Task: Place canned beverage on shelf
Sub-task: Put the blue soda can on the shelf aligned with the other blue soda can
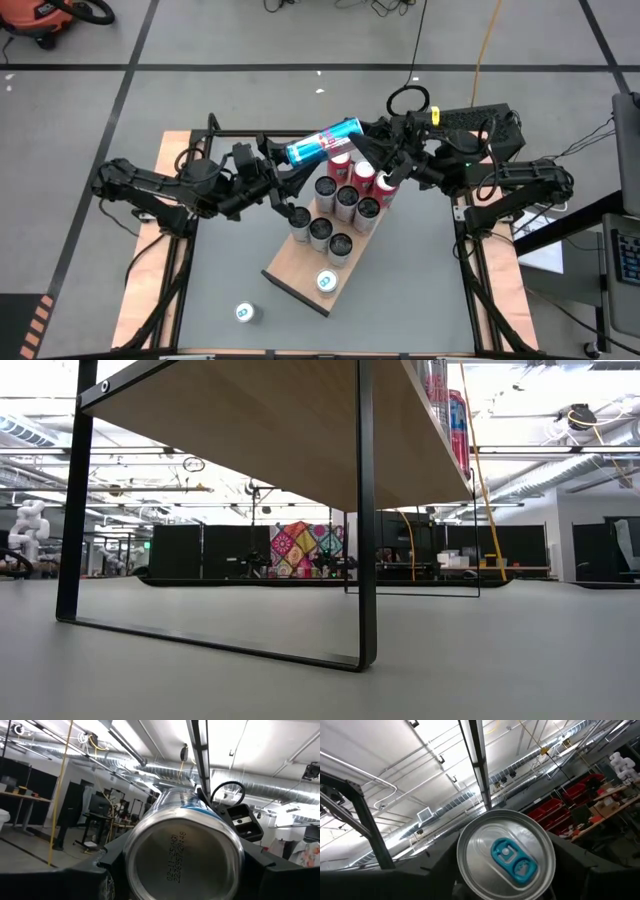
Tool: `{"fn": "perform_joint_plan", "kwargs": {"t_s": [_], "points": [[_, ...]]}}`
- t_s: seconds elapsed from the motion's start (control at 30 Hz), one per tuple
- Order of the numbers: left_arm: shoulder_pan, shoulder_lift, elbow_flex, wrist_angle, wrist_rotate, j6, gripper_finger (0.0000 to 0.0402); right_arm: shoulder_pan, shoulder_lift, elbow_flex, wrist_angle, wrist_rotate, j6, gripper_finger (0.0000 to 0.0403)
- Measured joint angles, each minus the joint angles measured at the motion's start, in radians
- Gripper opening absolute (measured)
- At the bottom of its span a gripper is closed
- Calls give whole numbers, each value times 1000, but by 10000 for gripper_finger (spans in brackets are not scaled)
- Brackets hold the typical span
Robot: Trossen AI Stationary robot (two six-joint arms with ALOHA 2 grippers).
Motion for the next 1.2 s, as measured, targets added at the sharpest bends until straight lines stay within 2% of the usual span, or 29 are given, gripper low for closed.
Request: {"fn": "perform_joint_plan", "kwargs": {"t_s": [0.2,0.4,0.7,0.93,1.1,1.2], "points": [[0,-2,1,-31,-1,-3,249,0,0,0,-1,0,-18,197],[-7,0,1,-47,-2,-12,294,0,2,-2,-5,-2,-29,200],[-26,-7,1,-100,-2,-154,352,0,-4,-2,5,-14,-29,199],[-56,-52,1,-223,-1,-238,359,0,-32,-2,0,-67,-32,200],[-90,-112,1,-362,1,-323,359,0,-67,-2,-81,-83,-25,200],[-108,-157,1,-435,5,-391,360,-1,-88,-2,-136,-134,13,200]]}}
